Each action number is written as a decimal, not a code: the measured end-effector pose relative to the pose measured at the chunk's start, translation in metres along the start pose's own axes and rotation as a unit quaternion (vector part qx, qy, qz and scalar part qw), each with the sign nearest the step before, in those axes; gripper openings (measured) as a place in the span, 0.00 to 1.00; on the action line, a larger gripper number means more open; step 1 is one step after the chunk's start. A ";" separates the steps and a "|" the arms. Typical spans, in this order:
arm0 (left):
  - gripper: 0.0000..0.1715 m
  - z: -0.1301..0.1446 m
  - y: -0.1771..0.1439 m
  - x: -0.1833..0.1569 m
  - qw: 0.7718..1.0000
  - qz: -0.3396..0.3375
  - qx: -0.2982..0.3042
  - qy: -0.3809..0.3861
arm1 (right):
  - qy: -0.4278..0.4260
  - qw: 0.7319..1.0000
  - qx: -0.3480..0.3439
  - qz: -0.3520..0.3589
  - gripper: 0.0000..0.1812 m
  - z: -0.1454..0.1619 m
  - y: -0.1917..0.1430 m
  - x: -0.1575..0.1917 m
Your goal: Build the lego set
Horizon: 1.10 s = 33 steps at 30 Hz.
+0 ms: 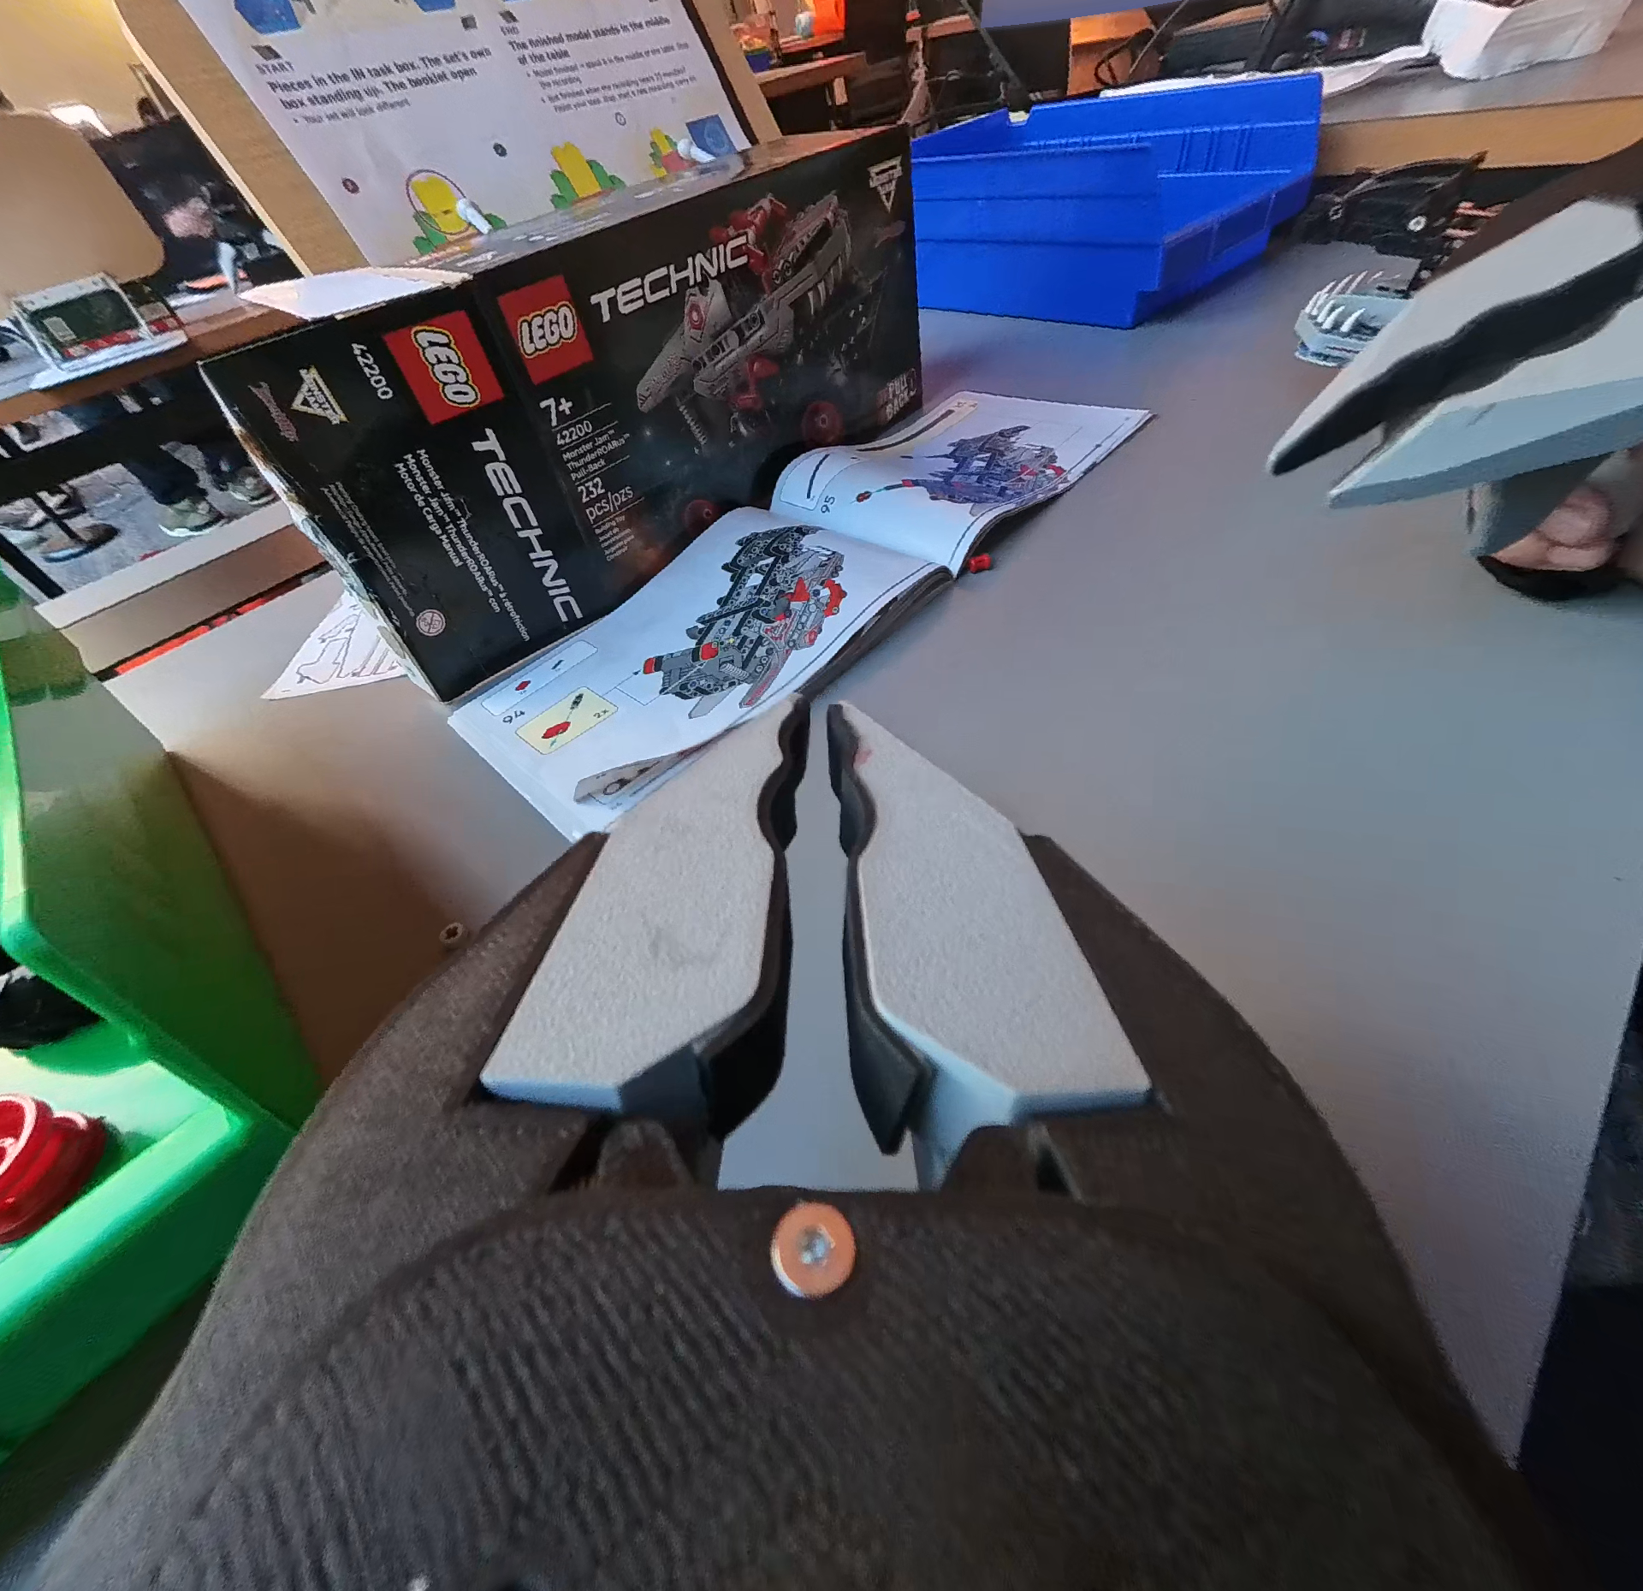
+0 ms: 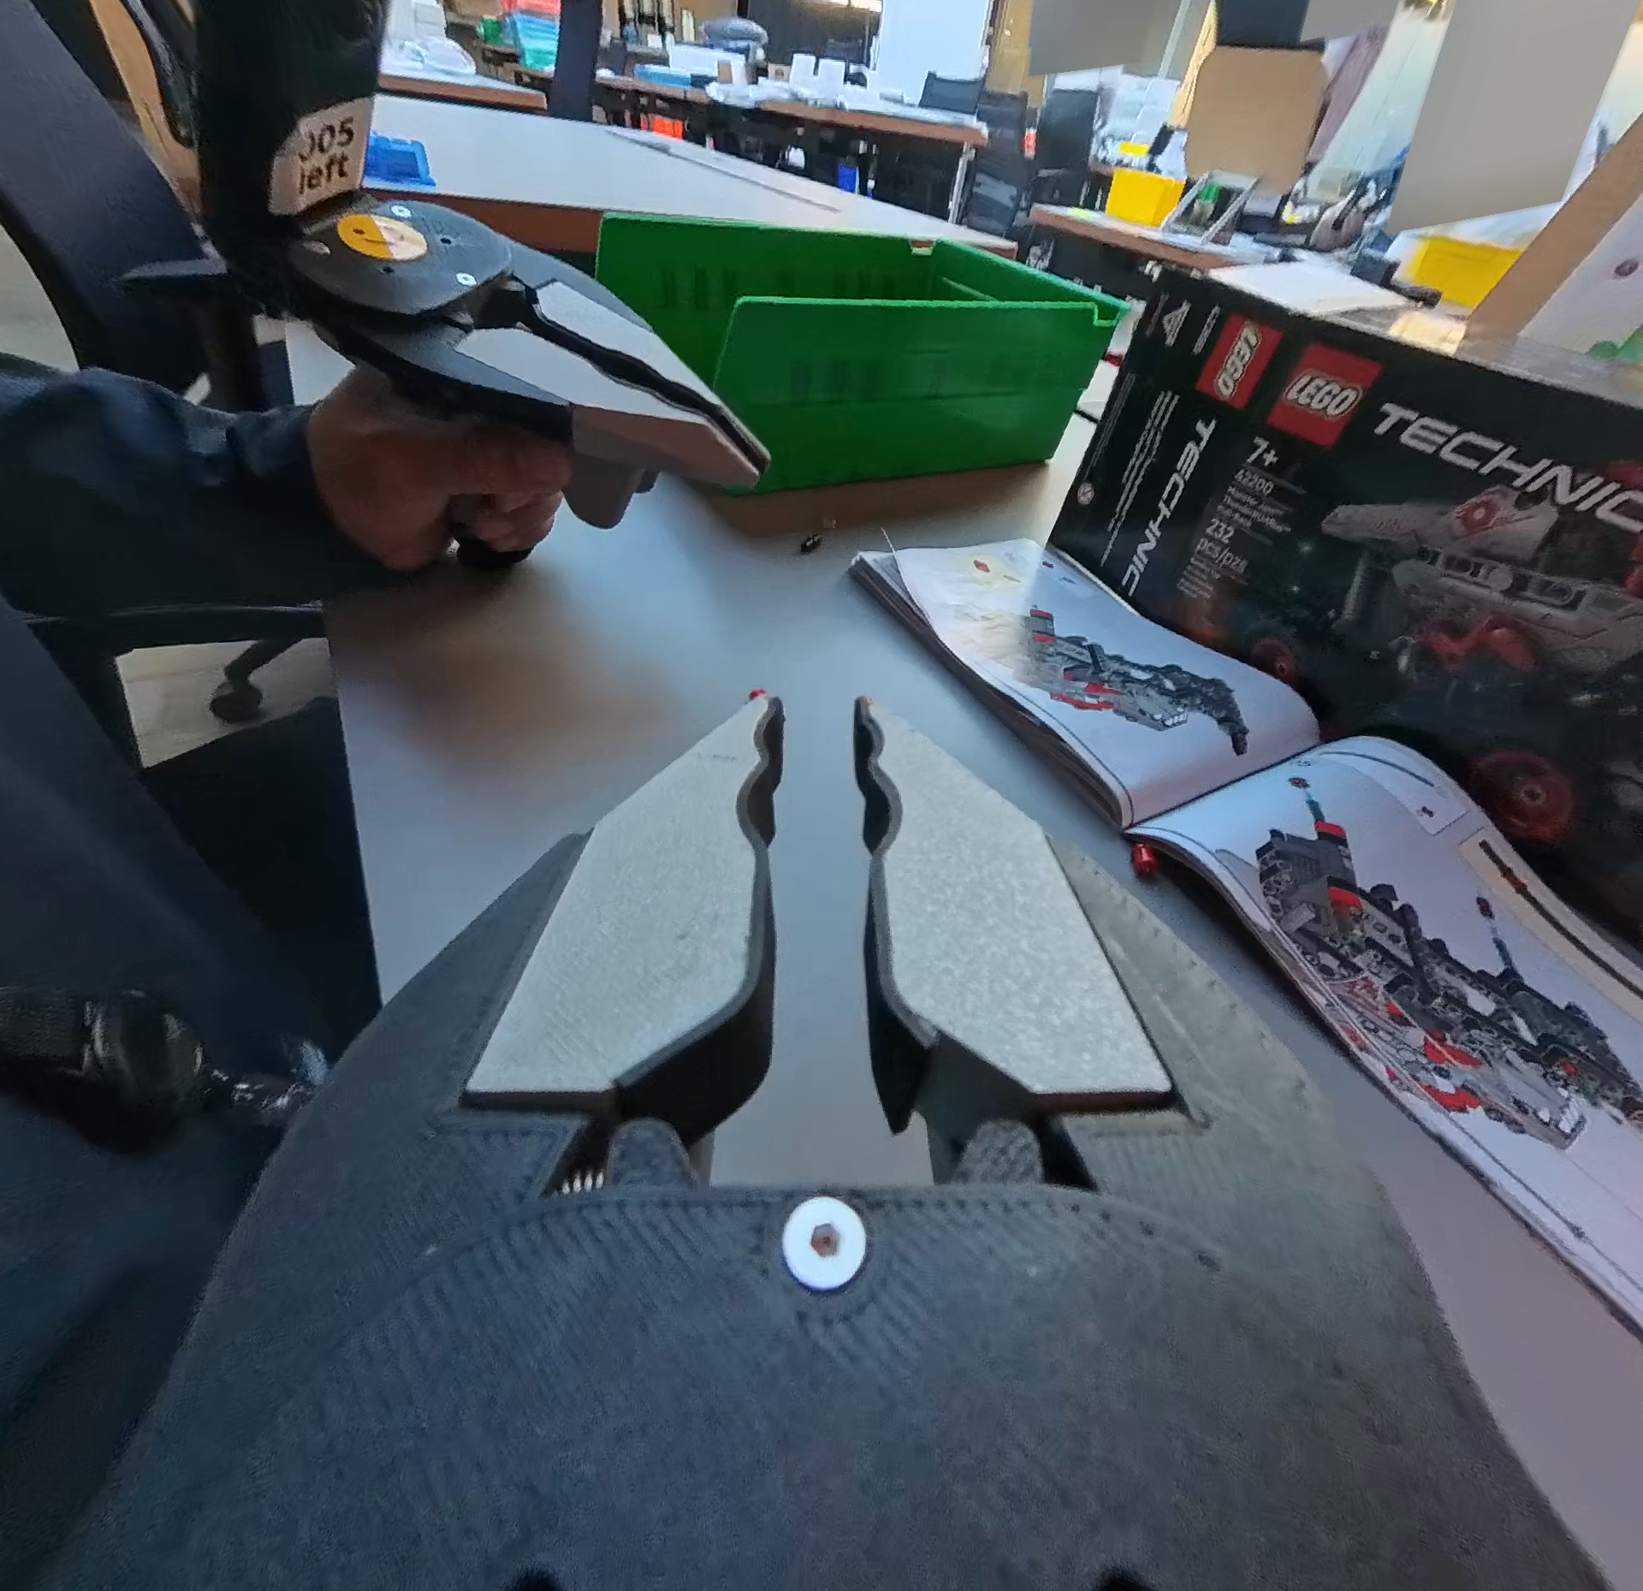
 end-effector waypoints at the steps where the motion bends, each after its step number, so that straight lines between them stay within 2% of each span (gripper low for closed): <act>1: 0.00 0.000 0.000 0.000 1.000 -0.003 0.000 0.002 | -0.004 1.000 -0.010 0.001 0.07 -0.001 -0.001 0.001; 5: 0.01 0.000 0.000 -0.002 1.000 -0.015 0.004 0.010 | -0.007 0.999 -0.044 -0.013 0.10 -0.005 -0.007 0.005; 9: 0.01 0.000 -0.003 -0.001 0.999 -0.035 0.004 0.000 | 0.024 0.995 -0.072 -0.062 0.13 -0.014 -0.019 0.019; 10: 0.02 0.001 -0.004 -0.001 0.999 -0.035 0.005 -0.011 | 0.039 0.992 -0.080 -0.084 0.17 -0.020 -0.026 0.026; 14: 0.08 0.003 -0.010 0.000 0.998 -0.043 0.010 -0.043 | 0.062 0.984 -0.126 -0.108 0.21 -0.054 -0.071 0.046; 18: 0.13 0.004 -0.013 -0.003 0.997 -0.054 0.023 -0.043 | 0.059 0.988 -0.139 -0.043 0.23 -0.082 -0.132 0.039; 21: 0.16 0.006 -0.013 -0.003 0.996 -0.058 0.045 -0.056 | 0.042 0.989 -0.117 0.082 0.23 -0.094 -0.192 0.010; 23: 0.16 0.007 -0.015 -0.003 0.995 -0.064 0.048 -0.061 | 0.037 0.977 -0.102 0.183 0.24 -0.093 -0.235 -0.018; 26: 0.13 0.006 -0.016 -0.004 0.995 -0.073 0.044 -0.058 | 0.068 0.964 -0.086 0.243 0.24 -0.070 -0.277 -0.066; 29: 0.13 0.007 -0.014 -0.004 0.994 -0.084 0.055 -0.053 | 0.099 0.959 -0.051 0.260 0.26 -0.029 -0.287 -0.119; 33: 0.12 0.008 -0.017 -0.003 0.988 -0.138 0.059 -0.023 | 0.105 0.963 -0.024 0.246 0.25 0.015 -0.269 -0.185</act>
Point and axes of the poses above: each gripper's, where its closed fingertips meet, y out along the fingers, z out of its underside, x = y × z across the jaws, the point moved 10 cm from there along -y, back along the fingers, and after that the axes turned 4 degrees about z, right-handed, at the moved point
